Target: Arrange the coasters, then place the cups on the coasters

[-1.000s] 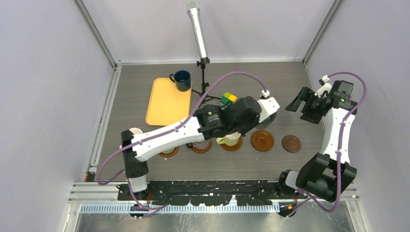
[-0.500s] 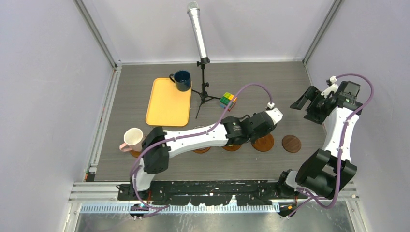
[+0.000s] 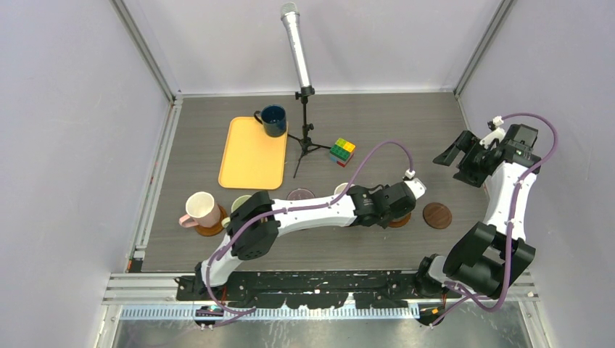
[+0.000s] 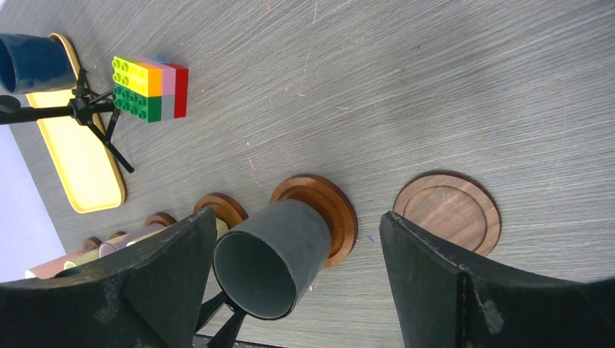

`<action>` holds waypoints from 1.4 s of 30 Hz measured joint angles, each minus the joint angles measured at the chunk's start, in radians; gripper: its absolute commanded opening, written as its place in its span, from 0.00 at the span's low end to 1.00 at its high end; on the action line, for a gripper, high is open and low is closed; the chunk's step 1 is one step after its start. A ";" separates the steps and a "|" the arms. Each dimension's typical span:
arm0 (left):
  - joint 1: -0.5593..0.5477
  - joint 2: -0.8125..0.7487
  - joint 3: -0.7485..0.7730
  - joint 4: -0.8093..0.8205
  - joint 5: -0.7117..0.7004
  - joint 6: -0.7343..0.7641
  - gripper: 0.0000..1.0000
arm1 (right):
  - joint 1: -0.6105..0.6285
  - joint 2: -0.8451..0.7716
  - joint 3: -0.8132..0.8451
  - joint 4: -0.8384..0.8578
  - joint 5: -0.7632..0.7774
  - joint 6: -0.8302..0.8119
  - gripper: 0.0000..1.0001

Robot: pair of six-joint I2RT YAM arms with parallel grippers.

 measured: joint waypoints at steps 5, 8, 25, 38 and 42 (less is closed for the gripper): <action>0.000 0.016 0.000 0.015 0.010 -0.010 0.00 | 0.000 0.000 0.000 0.002 -0.013 0.000 0.87; 0.000 0.027 0.000 0.022 0.012 -0.012 0.00 | -0.001 0.000 0.000 0.004 -0.016 0.000 0.87; 0.002 0.042 -0.002 0.050 0.007 -0.035 0.07 | -0.002 0.000 -0.014 0.008 -0.038 -0.001 0.87; 0.005 0.044 -0.005 0.057 -0.014 -0.037 0.08 | -0.002 0.000 -0.026 0.009 -0.068 -0.009 0.87; 0.005 0.042 -0.016 0.072 -0.023 -0.037 0.08 | -0.002 0.000 -0.026 0.009 -0.076 -0.009 0.87</action>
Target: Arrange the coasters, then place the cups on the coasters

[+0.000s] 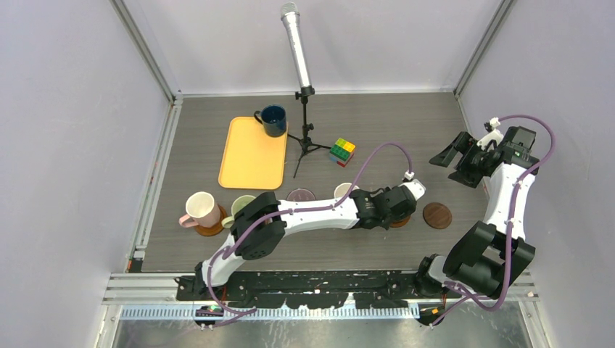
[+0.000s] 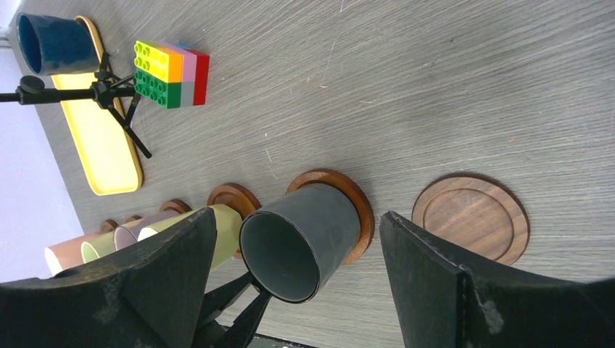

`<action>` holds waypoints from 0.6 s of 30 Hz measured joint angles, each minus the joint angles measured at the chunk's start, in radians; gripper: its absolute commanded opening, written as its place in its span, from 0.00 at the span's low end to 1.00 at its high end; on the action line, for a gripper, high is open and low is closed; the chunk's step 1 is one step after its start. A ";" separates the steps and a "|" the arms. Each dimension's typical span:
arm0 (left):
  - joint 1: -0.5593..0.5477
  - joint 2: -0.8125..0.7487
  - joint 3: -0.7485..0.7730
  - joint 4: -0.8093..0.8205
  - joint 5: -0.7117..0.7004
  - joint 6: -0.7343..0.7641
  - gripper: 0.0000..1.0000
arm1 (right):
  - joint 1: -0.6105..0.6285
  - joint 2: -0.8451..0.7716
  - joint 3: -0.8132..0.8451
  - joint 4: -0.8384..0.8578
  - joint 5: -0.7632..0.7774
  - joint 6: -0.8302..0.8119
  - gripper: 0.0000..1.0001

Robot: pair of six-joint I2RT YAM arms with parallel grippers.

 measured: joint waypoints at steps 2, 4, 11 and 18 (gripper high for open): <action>0.000 -0.002 -0.007 0.006 -0.002 0.000 0.08 | 0.000 0.000 0.000 0.000 -0.002 0.000 0.87; 0.000 -0.005 -0.013 0.011 -0.003 0.000 0.09 | 0.000 0.000 0.000 0.000 -0.003 0.000 0.87; 0.000 -0.016 -0.030 0.017 -0.004 0.001 0.09 | 0.000 0.000 0.000 0.000 -0.005 -0.003 0.87; 0.000 -0.031 -0.044 0.005 -0.003 0.003 0.19 | 0.000 0.000 -0.002 0.002 -0.011 -0.003 0.87</action>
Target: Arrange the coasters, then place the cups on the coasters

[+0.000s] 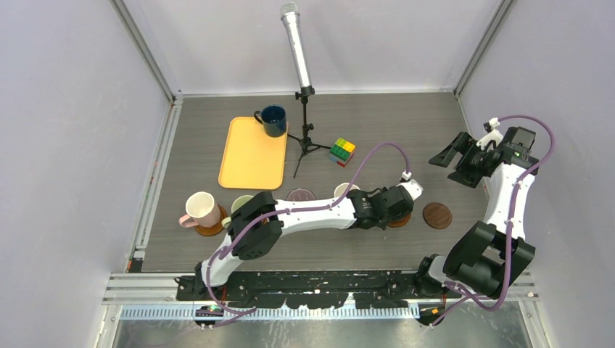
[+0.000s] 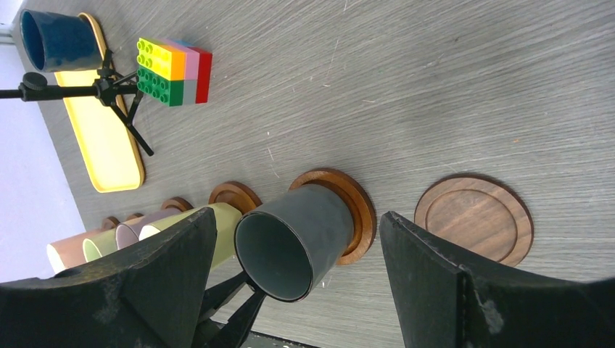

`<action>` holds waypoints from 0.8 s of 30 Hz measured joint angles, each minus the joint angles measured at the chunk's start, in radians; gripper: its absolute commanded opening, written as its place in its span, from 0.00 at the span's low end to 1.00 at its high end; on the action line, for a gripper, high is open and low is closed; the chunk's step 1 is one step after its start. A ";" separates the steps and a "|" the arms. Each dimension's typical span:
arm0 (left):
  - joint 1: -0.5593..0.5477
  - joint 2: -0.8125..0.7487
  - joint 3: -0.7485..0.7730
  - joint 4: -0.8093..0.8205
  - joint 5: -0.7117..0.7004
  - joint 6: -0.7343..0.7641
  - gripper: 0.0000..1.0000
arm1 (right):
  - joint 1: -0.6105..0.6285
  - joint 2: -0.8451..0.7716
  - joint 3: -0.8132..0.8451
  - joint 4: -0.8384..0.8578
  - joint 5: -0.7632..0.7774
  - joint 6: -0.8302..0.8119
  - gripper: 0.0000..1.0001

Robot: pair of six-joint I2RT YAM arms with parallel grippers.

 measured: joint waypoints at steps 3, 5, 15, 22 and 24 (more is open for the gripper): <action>0.000 0.000 0.000 -0.001 0.000 0.000 0.22 | 0.000 0.000 -0.003 0.000 0.000 0.000 0.87; 0.000 0.000 0.000 -0.001 0.002 0.000 0.23 | 0.000 0.000 -0.003 0.001 0.000 0.000 0.87; 0.003 0.000 0.000 -0.003 0.022 0.002 0.31 | 0.000 0.000 -0.003 0.002 -0.004 0.000 0.87; 0.008 0.000 0.000 -0.010 0.051 0.015 0.61 | 0.000 0.000 -0.004 0.003 -0.007 -0.001 0.87; 0.010 -0.003 0.000 -0.019 0.061 0.023 0.66 | 0.000 0.000 -0.004 0.003 -0.007 -0.001 0.87</action>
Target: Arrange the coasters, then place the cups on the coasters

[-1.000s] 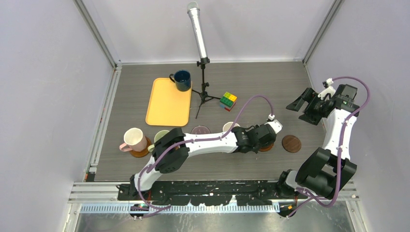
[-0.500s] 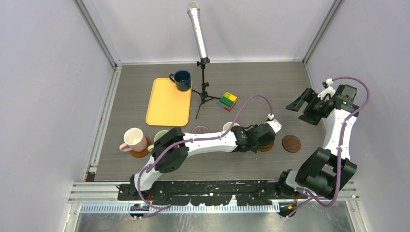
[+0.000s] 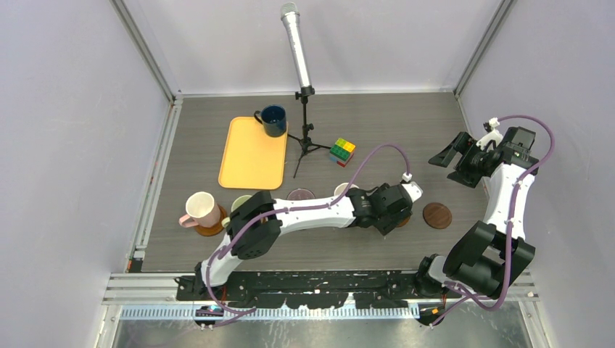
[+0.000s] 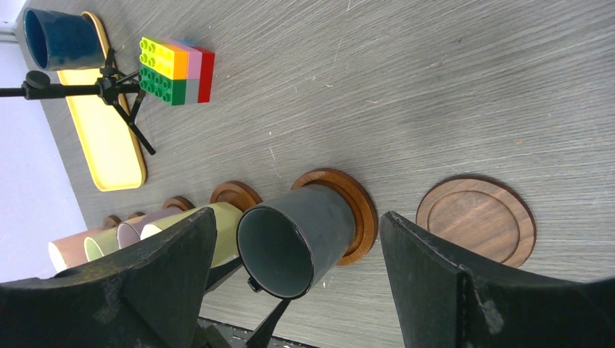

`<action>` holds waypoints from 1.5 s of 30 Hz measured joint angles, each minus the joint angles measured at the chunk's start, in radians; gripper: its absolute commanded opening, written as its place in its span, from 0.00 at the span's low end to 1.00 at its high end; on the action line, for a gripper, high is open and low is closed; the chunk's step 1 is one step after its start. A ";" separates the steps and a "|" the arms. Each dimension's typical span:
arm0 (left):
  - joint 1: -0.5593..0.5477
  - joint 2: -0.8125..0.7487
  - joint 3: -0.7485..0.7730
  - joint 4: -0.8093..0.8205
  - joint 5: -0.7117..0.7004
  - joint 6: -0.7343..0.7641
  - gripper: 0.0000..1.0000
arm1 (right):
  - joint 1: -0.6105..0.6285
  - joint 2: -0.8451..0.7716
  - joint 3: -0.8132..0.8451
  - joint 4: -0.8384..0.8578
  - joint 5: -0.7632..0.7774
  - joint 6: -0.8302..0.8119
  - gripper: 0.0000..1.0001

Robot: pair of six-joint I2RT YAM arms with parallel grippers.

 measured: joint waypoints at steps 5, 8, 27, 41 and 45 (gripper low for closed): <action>0.018 -0.056 0.000 -0.045 0.052 0.031 0.80 | 0.000 0.000 0.000 0.000 -0.010 -0.007 0.87; 0.051 -0.135 0.000 -0.080 0.137 0.068 0.87 | 0.000 0.000 0.000 -0.002 -0.026 -0.021 0.87; 0.877 -0.696 -0.018 -0.461 0.835 0.588 1.00 | 0.000 0.027 0.000 -0.034 -0.115 -0.094 0.87; 1.294 -0.132 0.272 -0.466 0.735 0.653 0.82 | 0.000 0.045 0.000 -0.045 -0.144 -0.127 0.87; 1.294 0.022 0.389 -0.361 0.637 0.463 0.77 | 0.000 0.055 0.000 -0.045 -0.143 -0.127 0.87</action>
